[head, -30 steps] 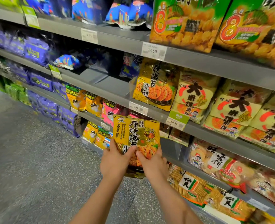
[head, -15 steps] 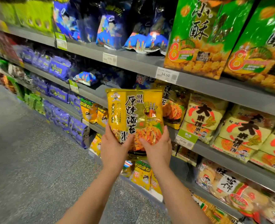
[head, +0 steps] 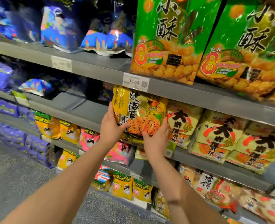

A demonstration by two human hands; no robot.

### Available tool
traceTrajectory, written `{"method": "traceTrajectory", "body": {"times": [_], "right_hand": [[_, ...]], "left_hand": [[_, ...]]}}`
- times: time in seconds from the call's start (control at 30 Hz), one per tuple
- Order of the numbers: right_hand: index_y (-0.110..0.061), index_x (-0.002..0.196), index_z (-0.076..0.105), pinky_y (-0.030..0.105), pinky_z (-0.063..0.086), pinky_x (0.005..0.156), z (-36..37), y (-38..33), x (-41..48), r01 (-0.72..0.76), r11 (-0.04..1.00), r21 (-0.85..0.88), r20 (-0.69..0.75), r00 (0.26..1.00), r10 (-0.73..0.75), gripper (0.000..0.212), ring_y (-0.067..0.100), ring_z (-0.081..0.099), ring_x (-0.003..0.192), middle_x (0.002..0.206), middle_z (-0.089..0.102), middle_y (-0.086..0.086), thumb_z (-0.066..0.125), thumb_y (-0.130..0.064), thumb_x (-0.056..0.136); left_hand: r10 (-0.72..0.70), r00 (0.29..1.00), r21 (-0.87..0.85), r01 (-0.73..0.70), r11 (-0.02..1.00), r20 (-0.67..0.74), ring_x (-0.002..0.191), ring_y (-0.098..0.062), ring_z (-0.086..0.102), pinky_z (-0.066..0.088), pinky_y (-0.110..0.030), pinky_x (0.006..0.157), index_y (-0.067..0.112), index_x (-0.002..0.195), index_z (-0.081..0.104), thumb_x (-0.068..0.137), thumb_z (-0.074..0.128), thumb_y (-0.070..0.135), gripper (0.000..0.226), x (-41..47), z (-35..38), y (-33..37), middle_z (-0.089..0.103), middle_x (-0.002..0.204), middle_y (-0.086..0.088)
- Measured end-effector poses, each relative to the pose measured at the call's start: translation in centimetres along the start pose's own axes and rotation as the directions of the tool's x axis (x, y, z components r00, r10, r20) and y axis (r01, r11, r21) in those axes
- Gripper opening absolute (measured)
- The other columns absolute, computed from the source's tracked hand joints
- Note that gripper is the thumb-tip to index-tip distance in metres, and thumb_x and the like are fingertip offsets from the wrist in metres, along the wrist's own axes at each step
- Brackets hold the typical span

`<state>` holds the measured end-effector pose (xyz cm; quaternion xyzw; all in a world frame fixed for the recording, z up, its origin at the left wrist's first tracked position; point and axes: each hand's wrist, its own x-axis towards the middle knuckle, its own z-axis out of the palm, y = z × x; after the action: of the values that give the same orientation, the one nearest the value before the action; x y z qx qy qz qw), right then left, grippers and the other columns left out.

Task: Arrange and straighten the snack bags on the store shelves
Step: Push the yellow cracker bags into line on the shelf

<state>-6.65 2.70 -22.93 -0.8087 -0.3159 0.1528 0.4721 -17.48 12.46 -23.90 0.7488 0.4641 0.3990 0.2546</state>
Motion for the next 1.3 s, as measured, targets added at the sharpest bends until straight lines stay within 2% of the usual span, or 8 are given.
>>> {"method": "traceTrajectory", "body": {"times": [0.13,0.3,0.43,0.57,0.7,0.87,1.1,1.3], "right_hand": [[-0.023,0.148,-0.010,0.028,0.037,0.101,1.6,0.3,1.5,0.031,0.989,-0.143,0.026,0.999,-0.027,0.095,0.023,0.021,0.141,0.159,0.001,0.002,0.063,-0.021,0.087],[-0.019,0.148,-0.014,0.033,0.015,0.118,4.4,1.9,1.0,0.087,0.946,-0.313,0.037,0.996,-0.080,0.099,0.022,-0.006,0.145,0.155,-0.021,0.002,0.063,-0.021,0.085],[-0.024,0.150,0.004,0.038,0.010,0.119,6.3,3.3,-0.4,0.241,0.904,-0.353,0.051,0.970,-0.239,0.085,0.022,-0.007,0.145,0.158,-0.011,0.003,0.056,-0.011,0.084],[-0.029,0.146,0.025,0.043,0.015,0.114,7.7,5.0,-1.4,0.224,0.880,-0.418,0.008,0.970,-0.242,0.075,0.021,0.002,0.141,0.158,0.001,0.003,0.057,-0.018,0.080],[-0.025,0.149,0.017,0.037,0.003,0.117,8.2,4.6,0.0,0.255,0.892,-0.373,0.083,0.967,-0.242,0.070,0.024,-0.008,0.144,0.157,-0.013,0.005,0.049,-0.016,0.087],[-0.026,0.149,0.014,0.036,0.005,0.116,8.5,3.6,1.6,0.270,0.874,-0.404,0.052,0.961,-0.273,0.070,0.023,-0.013,0.144,0.157,-0.015,0.006,0.049,-0.019,0.090],[-0.021,0.149,0.002,0.036,-0.007,0.113,8.6,5.4,1.8,0.320,0.755,-0.572,0.162,0.947,-0.278,0.076,0.023,-0.031,0.133,0.141,-0.035,0.008,0.049,-0.024,0.090],[-0.018,0.149,0.014,0.040,0.003,0.116,8.4,6.1,1.0,0.329,0.739,-0.588,0.203,0.944,-0.259,0.069,0.022,-0.027,0.135,0.145,-0.030,0.008,0.048,-0.026,0.090]], "left_hand": [[0.005,0.999,-0.022,-0.004,1.000,0.034,0.122,-0.023,0.043,0.037,-0.032,0.089,0.022,0.144,0.015,0.069,0.080,0.023,0.099,2.8,2.0,-1.4,0.049,0.130,-0.006],[0.002,0.999,-0.007,-0.002,1.000,0.033,0.130,-0.021,0.027,0.029,-0.030,0.101,0.015,0.148,0.005,0.072,0.077,0.026,0.105,2.4,4.0,-3.5,0.032,0.140,-0.014],[0.070,0.997,-0.018,-0.070,0.997,0.040,0.132,-0.021,0.026,0.025,-0.029,0.106,0.014,0.148,0.011,0.077,0.071,0.033,0.094,2.4,4.8,-4.8,0.029,0.142,-0.014],[0.095,0.995,-0.015,-0.095,0.995,0.009,0.135,-0.027,0.028,0.030,-0.039,0.109,0.013,0.147,0.017,0.079,0.068,0.036,0.088,2.4,5.3,-5.4,0.028,0.145,-0.016],[0.116,0.993,-0.052,-0.117,0.992,-0.020,0.138,-0.028,0.023,0.026,-0.040,0.112,0.012,0.146,0.020,0.081,0.067,0.032,0.083,3.2,5.5,-5.1,0.026,0.147,-0.018],[0.172,0.985,-0.018,-0.172,0.985,0.001,0.138,-0.028,0.023,0.024,-0.038,0.111,0.010,0.145,0.024,0.080,0.068,0.034,0.082,6.1,5.4,-4.6,0.024,0.148,-0.018],[0.218,0.975,0.028,-0.220,0.975,0.042,0.140,-0.029,0.017,0.015,-0.028,0.109,0.014,0.147,0.014,0.078,0.071,0.025,0.090,5.6,5.7,-5.7,0.017,0.151,-0.019],[0.280,0.953,0.144,-0.295,0.945,0.114,0.139,-0.032,0.022,0.029,-0.039,0.107,0.011,0.147,0.009,0.076,0.073,0.011,0.097,4.4,5.1,-7.1,0.018,0.150,-0.021]]}}
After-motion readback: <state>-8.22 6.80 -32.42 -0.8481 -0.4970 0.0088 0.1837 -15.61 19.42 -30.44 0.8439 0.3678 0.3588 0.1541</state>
